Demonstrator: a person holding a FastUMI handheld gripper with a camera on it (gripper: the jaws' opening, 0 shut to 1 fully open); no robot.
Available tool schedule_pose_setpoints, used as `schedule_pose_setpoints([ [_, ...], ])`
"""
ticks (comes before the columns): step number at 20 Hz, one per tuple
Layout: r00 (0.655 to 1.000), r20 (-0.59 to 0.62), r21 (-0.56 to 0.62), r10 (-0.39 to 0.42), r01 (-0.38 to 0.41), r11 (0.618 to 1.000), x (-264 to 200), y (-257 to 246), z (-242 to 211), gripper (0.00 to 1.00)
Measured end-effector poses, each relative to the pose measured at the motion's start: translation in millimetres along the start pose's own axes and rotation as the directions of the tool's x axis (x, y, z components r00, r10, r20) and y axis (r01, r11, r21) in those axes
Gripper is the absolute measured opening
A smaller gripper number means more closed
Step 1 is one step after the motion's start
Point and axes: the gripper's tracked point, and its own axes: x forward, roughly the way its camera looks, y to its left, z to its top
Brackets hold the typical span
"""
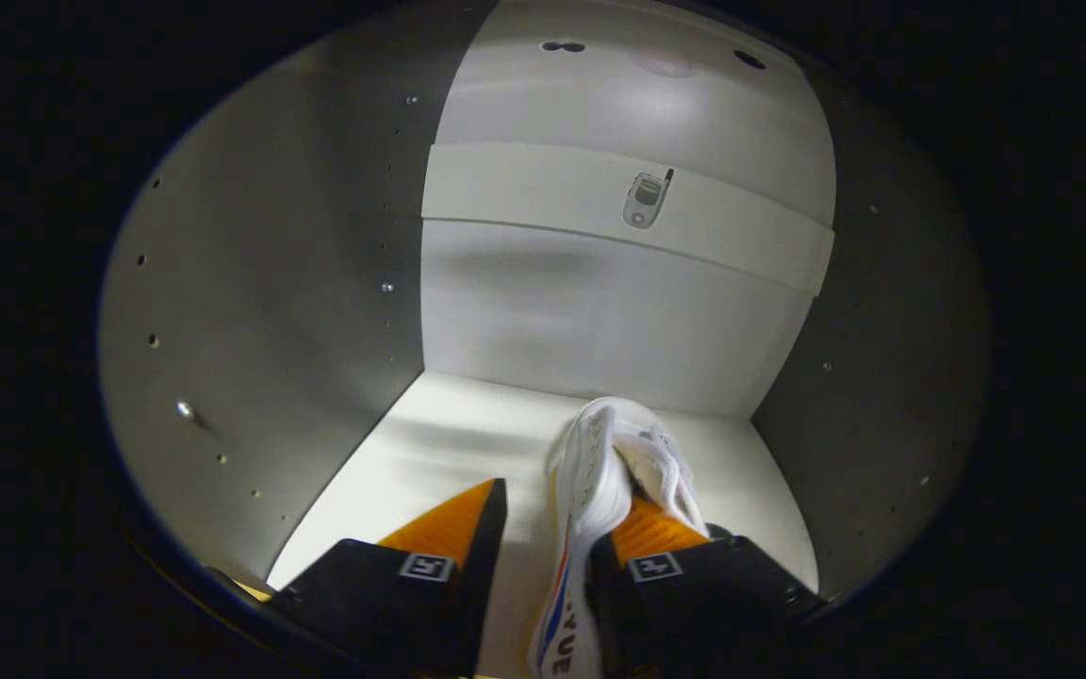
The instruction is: Open the shoe cabinet door, grab the shoes and put them into the shoe cabinet, then close the shoe cabinet door.
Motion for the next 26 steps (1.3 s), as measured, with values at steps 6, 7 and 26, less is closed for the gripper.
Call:
schedule_pose_setpoints([
  [6,0.998,0.048,0.04,0.041,-0.043,0.998,-52,5,11,0.87],
  [7,0.997,0.066,0.044,0.035,-0.038,0.998,-62,2,17,0.96],
  [26,0.854,0.464,0.141,-0.236,0.191,0.971,-436,-79,18,0.97],
])
